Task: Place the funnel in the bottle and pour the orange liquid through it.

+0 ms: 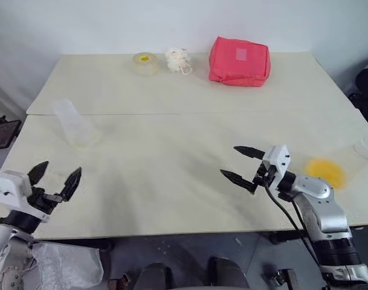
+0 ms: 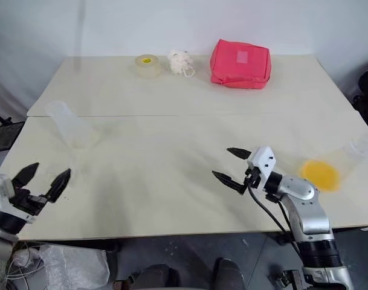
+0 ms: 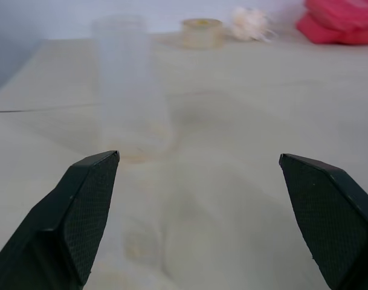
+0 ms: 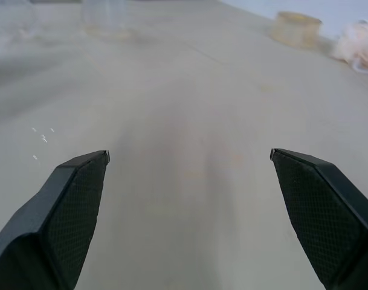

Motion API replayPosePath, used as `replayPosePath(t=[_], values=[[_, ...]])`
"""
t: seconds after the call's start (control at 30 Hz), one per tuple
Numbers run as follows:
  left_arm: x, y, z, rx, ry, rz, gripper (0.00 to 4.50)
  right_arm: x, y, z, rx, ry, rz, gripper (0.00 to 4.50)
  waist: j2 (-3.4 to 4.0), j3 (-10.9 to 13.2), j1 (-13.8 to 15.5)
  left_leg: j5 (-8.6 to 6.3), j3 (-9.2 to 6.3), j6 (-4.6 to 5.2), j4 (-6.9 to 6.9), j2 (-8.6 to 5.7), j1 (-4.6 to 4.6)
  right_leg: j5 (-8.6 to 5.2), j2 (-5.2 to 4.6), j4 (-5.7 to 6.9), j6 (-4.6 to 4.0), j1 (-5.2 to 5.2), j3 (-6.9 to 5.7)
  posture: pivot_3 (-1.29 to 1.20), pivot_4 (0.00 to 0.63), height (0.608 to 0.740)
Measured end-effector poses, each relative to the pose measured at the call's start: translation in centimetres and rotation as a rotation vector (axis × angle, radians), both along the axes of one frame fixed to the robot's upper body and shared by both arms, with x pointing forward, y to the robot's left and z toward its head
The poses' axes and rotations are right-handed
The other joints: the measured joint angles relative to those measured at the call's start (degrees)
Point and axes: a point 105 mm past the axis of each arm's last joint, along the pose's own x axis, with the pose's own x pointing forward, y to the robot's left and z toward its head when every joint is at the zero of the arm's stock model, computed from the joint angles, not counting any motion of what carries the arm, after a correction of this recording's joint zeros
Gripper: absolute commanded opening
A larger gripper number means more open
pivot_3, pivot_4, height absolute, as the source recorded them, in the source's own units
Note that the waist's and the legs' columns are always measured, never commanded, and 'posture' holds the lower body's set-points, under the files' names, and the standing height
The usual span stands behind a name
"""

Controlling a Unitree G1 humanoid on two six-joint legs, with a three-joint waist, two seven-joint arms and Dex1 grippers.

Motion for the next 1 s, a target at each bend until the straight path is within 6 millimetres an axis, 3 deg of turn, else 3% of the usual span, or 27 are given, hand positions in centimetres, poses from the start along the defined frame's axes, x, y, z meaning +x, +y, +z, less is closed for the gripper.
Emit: replayPosePath(t=[0.2,0.43,0.8,1.0], values=[[3.7,2.5,1.1,0.044,0.008,0.152,4.5,-0.2,0.9,0.9,0.038,0.0,0.04,4.48,0.0,0.0,-0.2,-0.01,0.08,-0.02,0.0,-0.02,0.01,0.0,0.13,0.07,0.0,-0.04,-0.06,0.0,0.15,0.74],[9.1,1.9,1.0,0.07,0.001,0.137,4.5,-0.2,1.4,1.9,0.072,-0.026,0.016,4.48,-0.05,0.02,-0.37,-0.04,0.13,-0.09,-0.01,-0.04,0.0,0.01,0.26,0.07,0.02,-0.09,-0.08,0.0,0.15,0.74],[13.1,2.0,2.9,0.059,-0.08,0.145,4.5,-1.0,1.2,1.9,0.065,-0.024,-0.014,4.48,-0.13,0.07,-0.37,-0.07,0.21,-0.22,0.03,-0.02,0.0,0.01,0.48,0.06,0.03,-0.11,-0.1,0.0,0.15,0.74],[14.2,2.2,2.7,0.057,-0.074,0.153,4.5,-1.0,1.1,1.9,0.058,-0.022,-0.02,4.48,-0.2,0.12,-0.29,-0.07,0.21,-0.22,0.03,-0.04,0.0,0.01,0.48,0.07,0.03,-0.11,-0.12,0.0,0.15,0.74]])
